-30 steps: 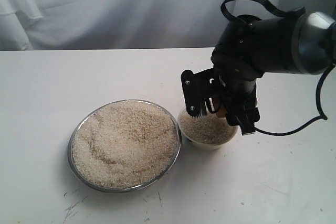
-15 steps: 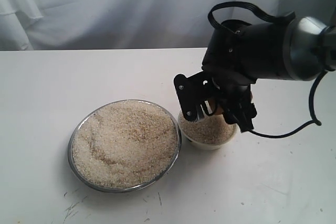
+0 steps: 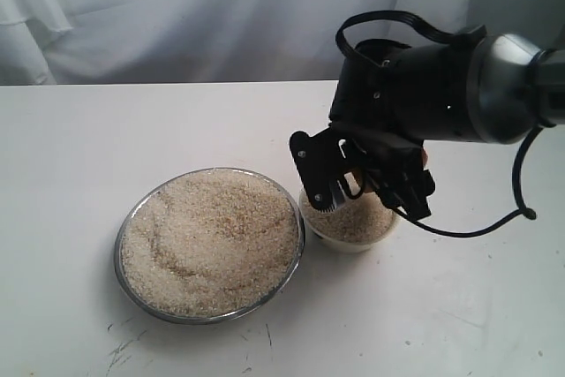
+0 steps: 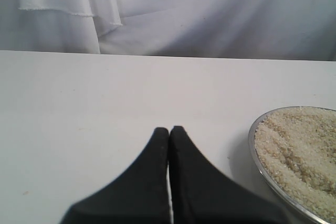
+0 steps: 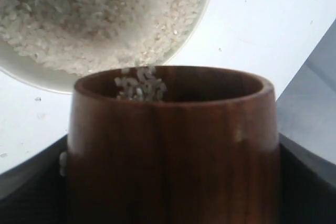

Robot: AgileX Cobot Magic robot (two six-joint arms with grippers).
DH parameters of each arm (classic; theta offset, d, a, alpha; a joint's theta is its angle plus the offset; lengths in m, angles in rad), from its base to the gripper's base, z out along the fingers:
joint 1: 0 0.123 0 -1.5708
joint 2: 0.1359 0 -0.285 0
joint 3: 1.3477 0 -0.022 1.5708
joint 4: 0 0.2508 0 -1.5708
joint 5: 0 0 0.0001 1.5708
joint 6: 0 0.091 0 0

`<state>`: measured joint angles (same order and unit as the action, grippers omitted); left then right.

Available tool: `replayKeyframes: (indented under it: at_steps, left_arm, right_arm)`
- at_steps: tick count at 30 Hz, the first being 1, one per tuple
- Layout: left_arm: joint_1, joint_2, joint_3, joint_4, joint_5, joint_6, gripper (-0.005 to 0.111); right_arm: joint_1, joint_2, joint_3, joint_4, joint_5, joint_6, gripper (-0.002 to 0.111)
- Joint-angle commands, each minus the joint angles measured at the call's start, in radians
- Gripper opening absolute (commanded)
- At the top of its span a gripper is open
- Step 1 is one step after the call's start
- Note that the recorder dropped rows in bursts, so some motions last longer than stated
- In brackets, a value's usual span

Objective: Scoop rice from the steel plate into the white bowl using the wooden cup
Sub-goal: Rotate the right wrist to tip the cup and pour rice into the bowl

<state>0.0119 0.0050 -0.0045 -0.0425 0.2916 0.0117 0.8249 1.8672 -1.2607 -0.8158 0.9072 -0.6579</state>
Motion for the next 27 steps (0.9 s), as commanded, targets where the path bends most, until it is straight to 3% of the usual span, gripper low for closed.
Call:
replayKeyframes:
  at_steps: [1, 27]
  left_arm:
    - [-0.002, -0.005, 0.005, -0.001, -0.006, -0.003, 0.000]
    - [-0.002, -0.005, 0.005, -0.001, -0.006, -0.003, 0.000]
  right_arm:
    - [0.028, -0.014, 0.000, -0.045, 0.006, 0.012, 0.000]
    - [0.093, -0.012, 0.000, -0.190, 0.096, 0.064, 0.000]
